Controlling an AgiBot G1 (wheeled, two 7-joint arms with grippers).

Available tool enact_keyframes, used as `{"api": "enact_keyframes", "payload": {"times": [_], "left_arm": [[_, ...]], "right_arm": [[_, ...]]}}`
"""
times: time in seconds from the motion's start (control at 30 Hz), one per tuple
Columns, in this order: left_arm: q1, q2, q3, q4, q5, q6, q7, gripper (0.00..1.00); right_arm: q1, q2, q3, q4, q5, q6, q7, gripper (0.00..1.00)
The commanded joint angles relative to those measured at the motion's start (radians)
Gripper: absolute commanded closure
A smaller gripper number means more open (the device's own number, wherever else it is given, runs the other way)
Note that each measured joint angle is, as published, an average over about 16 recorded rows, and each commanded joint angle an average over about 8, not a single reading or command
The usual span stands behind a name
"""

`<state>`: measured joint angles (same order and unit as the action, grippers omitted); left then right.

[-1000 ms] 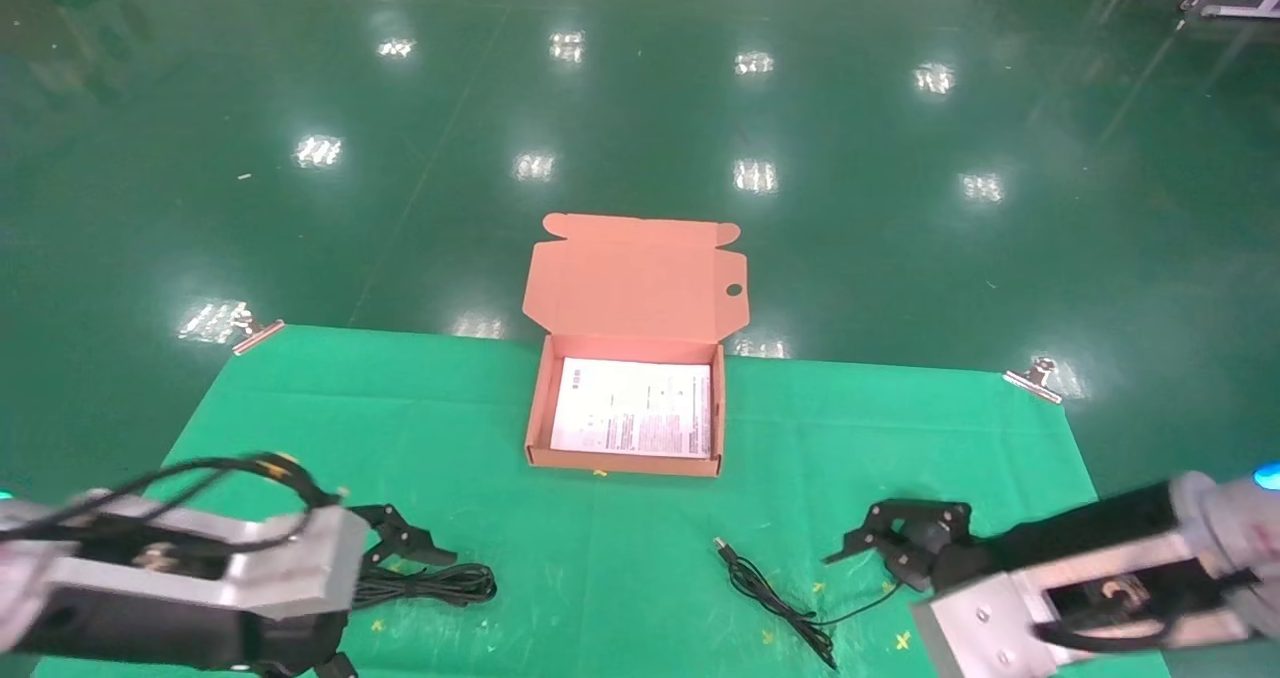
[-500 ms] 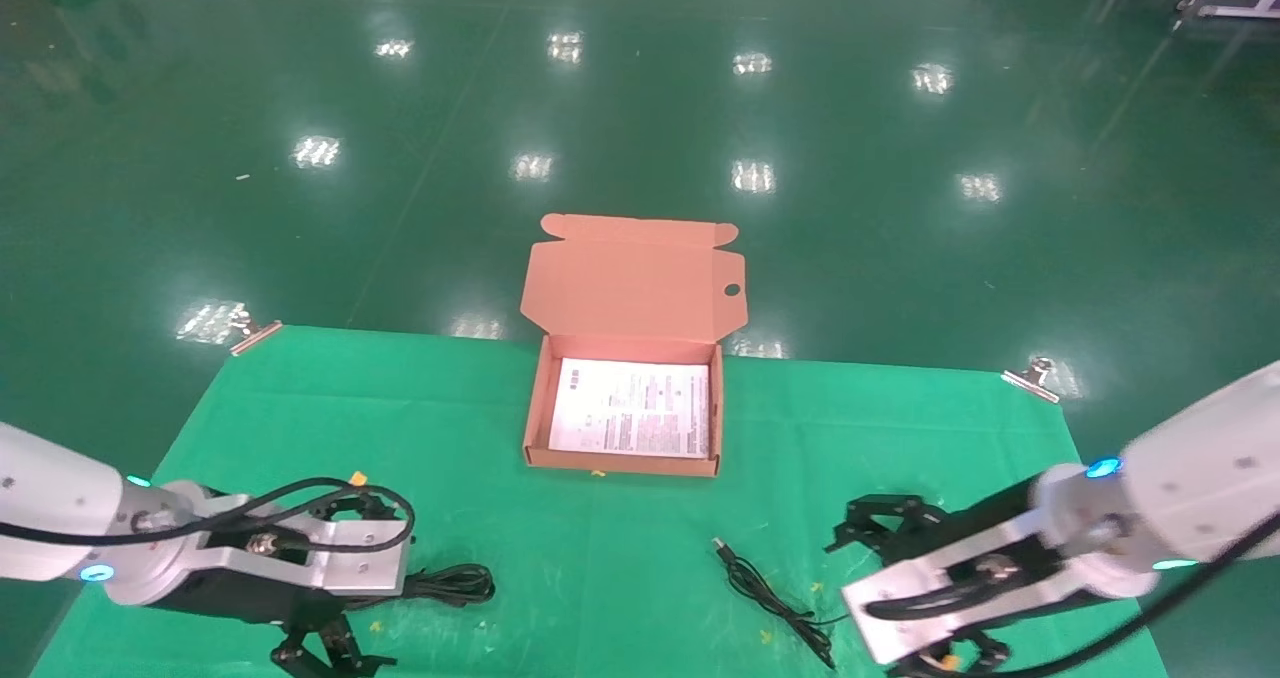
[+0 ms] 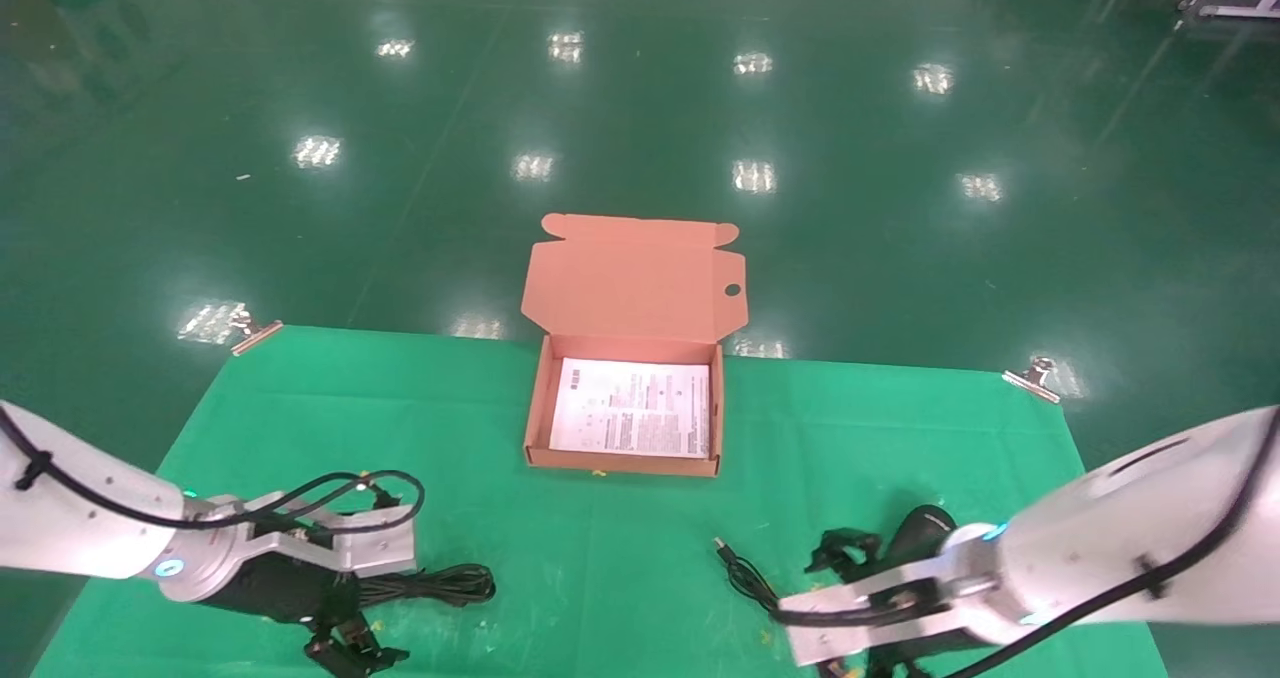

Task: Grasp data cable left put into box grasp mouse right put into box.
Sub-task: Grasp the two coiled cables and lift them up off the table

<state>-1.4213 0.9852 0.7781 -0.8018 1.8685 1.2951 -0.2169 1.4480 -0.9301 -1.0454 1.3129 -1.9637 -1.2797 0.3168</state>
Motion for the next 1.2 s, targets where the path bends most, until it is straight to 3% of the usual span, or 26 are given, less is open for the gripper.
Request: {"api": "enact_keyframes", "payload": {"times": [0.03, 0.27, 0.63, 0.67, 0.9, 0.93, 1.2], "left_arm": [[-0.009, 0.024, -0.003, 0.078, -0.006, -0.016, 0.017, 0.0], [-0.055, 0.096, -0.002, 0.295, -0.003, -0.066, 0.121, 0.0], [-0.091, 0.167, 0.001, 0.508, 0.004, -0.14, 0.27, 0.01], [-0.093, 0.17, 0.002, 0.518, 0.005, -0.144, 0.278, 0.06], [-0.102, 0.188, 0.004, 0.573, 0.01, -0.172, 0.315, 0.93], [-0.103, 0.189, 0.004, 0.577, 0.01, -0.174, 0.317, 1.0], [-0.101, 0.185, 0.004, 0.563, 0.01, -0.169, 0.311, 1.0]], "right_arm": [[-0.021, -0.019, -0.01, -0.005, -0.03, 0.018, 0.038, 0.0], [-0.041, -0.082, -0.01, -0.108, -0.05, 0.053, 0.115, 0.0], [-0.053, -0.151, -0.016, -0.267, -0.081, 0.114, 0.122, 0.02], [-0.054, -0.154, -0.017, -0.274, -0.083, 0.119, 0.121, 0.12], [-0.063, -0.169, -0.022, -0.309, -0.109, 0.152, 0.119, 0.97], [-0.064, -0.17, -0.023, -0.311, -0.111, 0.155, 0.118, 1.0], [-0.062, -0.166, -0.022, -0.304, -0.106, 0.149, 0.118, 1.0]]}}
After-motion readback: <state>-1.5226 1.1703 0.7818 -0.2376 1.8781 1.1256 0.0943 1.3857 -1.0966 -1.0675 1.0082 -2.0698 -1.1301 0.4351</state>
